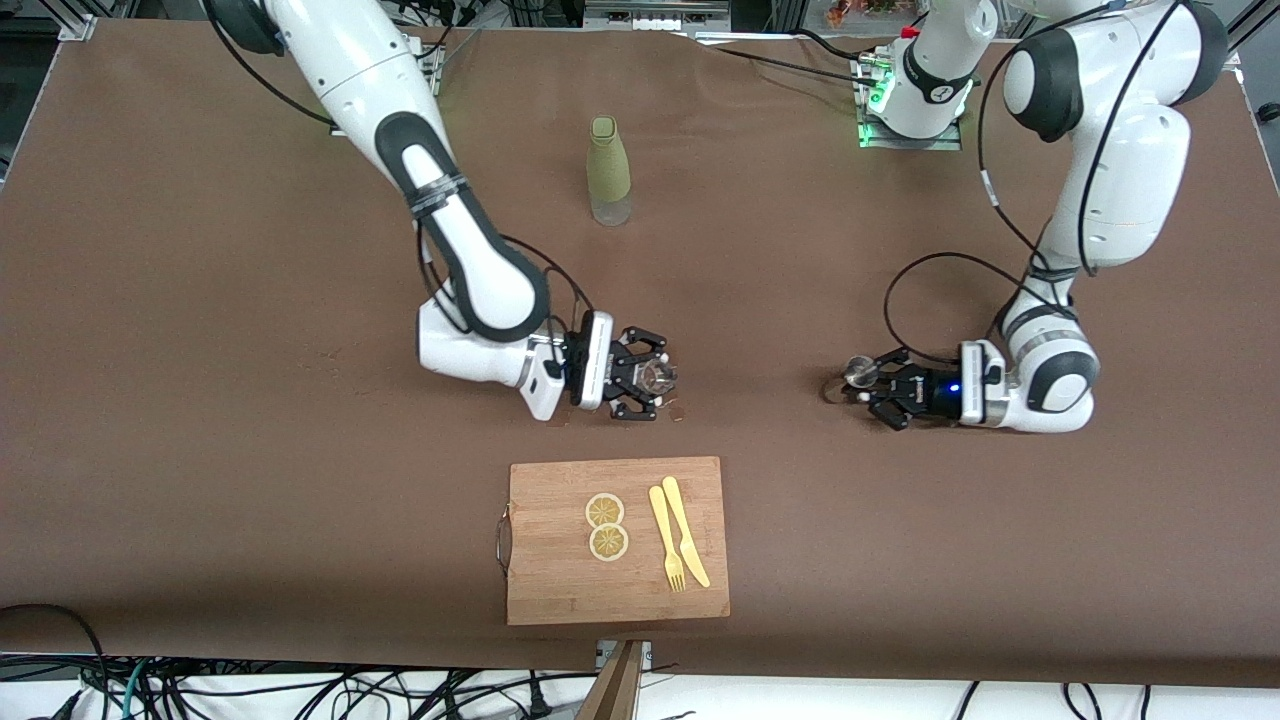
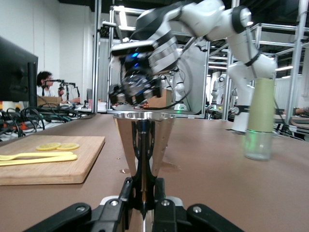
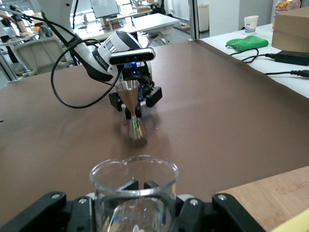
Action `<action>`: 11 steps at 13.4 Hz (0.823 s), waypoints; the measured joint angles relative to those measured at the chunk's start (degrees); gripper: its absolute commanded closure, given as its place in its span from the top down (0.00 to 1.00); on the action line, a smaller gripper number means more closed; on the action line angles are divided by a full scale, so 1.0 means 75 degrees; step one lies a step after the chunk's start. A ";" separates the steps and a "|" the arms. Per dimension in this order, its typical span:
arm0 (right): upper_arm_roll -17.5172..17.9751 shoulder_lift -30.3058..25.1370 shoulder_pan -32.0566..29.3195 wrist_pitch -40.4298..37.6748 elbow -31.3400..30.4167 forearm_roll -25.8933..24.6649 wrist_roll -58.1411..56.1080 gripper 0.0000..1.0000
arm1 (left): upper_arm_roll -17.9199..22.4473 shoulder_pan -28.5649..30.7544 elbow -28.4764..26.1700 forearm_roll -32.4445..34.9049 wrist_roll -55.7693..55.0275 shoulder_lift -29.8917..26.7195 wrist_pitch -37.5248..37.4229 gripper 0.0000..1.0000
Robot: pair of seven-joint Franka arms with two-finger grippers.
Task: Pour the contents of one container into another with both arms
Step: 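Lift the beaker with the right gripper while the left gripper carries the jigger, then tilt the beaker with the right gripper, pouring water into the jigger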
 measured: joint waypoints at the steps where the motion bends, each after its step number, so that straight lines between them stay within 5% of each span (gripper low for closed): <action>1: -0.0003 -0.0042 0.0194 0.0261 0.0000 0.0000 0.0152 0.00 | -0.0141 -0.0163 0.0034 -0.0108 -0.0227 0.0000 0.0306 0.00; 6: -0.0025 -0.0064 0.0776 0.1332 -0.0007 -0.0074 0.0359 0.00 | -0.0844 -0.0736 0.0273 -0.0597 -0.0916 0.0000 0.1485 0.00; 11: -0.0123 -0.0064 0.0919 0.1556 -0.0007 -0.1132 0.0418 0.00 | -0.1252 -0.1113 0.0303 -0.0623 -0.1212 0.0002 0.2045 0.00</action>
